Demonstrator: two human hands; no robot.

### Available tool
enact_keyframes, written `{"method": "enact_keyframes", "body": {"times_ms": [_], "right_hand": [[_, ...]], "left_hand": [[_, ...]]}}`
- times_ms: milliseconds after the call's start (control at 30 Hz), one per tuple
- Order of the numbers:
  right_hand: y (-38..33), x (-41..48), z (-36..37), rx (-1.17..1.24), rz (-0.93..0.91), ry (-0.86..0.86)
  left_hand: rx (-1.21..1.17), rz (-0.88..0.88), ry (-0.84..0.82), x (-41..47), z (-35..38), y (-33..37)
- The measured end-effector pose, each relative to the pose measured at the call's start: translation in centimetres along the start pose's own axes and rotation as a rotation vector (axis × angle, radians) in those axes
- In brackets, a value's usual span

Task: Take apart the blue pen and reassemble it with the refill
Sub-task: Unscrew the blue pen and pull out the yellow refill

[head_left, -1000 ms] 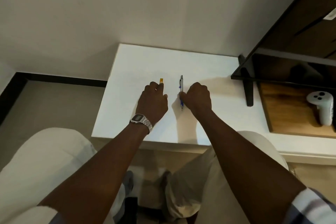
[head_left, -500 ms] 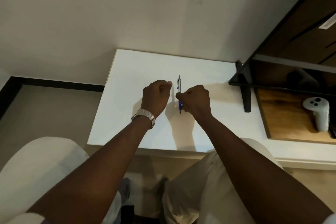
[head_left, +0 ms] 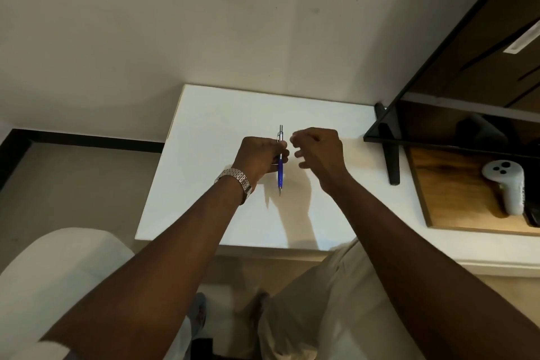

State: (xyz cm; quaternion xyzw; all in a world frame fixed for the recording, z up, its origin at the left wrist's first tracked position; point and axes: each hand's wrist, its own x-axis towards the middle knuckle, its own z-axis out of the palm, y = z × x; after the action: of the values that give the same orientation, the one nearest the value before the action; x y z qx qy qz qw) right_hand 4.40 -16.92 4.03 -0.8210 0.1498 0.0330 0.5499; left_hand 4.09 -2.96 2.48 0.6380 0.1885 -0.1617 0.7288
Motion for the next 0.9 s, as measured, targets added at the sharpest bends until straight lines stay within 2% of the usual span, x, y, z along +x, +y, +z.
{"method": "enact_keyframes", "body": {"times_ms": [133, 367, 567, 900], "right_hand": [[-1.4, 2.5, 0.4, 0.056, 0.157, -0.106], [-2.2, 4.2, 1.1, -0.125, 0.114, -0.211], [-2.0, 4.3, 1.4, 0.008, 0.115, -0.164], [-1.6, 5.3, 1.2, 0.009, 0.109, -0.143]], "left_hand": [[0.042, 0.014, -0.051, -0.2, 0.2, -0.5], [0.065, 0.034, -0.042, 0.0, 0.1, -0.9], [0.074, 0.038, 0.005, 0.7, 0.5, -0.7], [0.085, 0.029, 0.017, 1.2, 0.9, -0.3]]}}
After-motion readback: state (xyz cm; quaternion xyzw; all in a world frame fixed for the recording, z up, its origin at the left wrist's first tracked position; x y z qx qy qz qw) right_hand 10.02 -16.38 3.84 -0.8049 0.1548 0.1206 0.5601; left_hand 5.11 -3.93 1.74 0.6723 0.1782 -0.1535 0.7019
